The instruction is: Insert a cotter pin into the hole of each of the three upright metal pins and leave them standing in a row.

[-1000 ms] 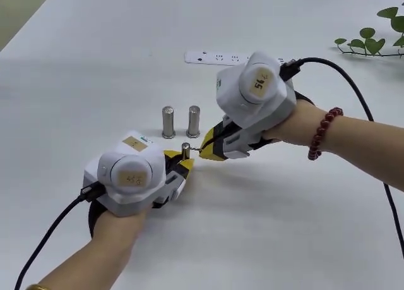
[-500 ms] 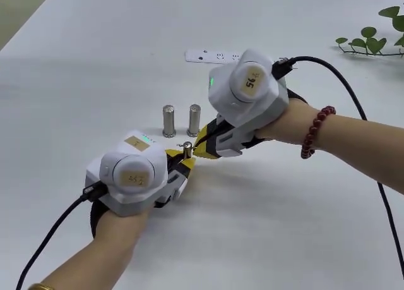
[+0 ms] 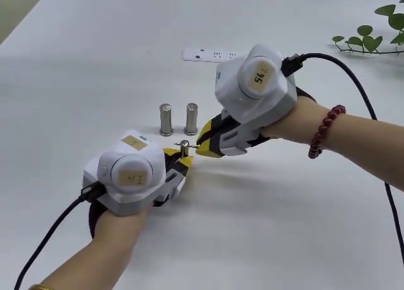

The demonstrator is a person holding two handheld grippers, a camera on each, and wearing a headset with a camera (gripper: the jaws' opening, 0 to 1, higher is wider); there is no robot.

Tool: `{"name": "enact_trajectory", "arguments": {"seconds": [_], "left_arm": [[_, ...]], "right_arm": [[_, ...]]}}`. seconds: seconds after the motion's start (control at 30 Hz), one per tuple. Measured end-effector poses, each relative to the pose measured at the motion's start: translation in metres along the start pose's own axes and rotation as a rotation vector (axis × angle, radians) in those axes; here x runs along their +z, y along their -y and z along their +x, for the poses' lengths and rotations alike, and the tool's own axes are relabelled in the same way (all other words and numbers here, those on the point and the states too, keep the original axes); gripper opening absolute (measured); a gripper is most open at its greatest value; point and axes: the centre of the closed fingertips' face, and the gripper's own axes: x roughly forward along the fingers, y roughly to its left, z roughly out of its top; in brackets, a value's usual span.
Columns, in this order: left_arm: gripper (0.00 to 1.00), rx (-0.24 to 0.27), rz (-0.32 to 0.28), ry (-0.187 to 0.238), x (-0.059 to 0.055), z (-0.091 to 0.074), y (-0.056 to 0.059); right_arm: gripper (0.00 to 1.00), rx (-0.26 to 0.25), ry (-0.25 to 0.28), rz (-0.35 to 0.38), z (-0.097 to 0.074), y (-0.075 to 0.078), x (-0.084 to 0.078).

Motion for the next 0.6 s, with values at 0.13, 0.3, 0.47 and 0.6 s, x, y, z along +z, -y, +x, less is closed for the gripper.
{"name": "enact_trajectory", "arguments": {"seconds": [0.13, 0.3, 0.47, 0.6], "left_arm": [[0.05, 0.005, -0.005, 0.0, -0.0002, -0.0002, -0.0003], [0.05, 0.007, -0.009, 0.001, -0.0004, -0.0005, -0.0005], [0.05, 0.011, -0.012, 0.003, -0.0003, -0.0006, -0.0005], [0.05, 0.012, -0.011, 0.004, -0.0001, -0.0005, -0.0004]], "right_arm": [[0.0, 0.003, 0.006, -0.005, 0.0003, -0.0028, 0.0021], [0.0, 0.003, 0.006, -0.013, 0.0027, -0.0041, 0.0057], [0.0, 0.0, 0.004, -0.022, 0.0039, -0.0036, 0.0074], [0.0, 0.001, 0.006, -0.03, 0.0044, -0.004, 0.0085]]}}
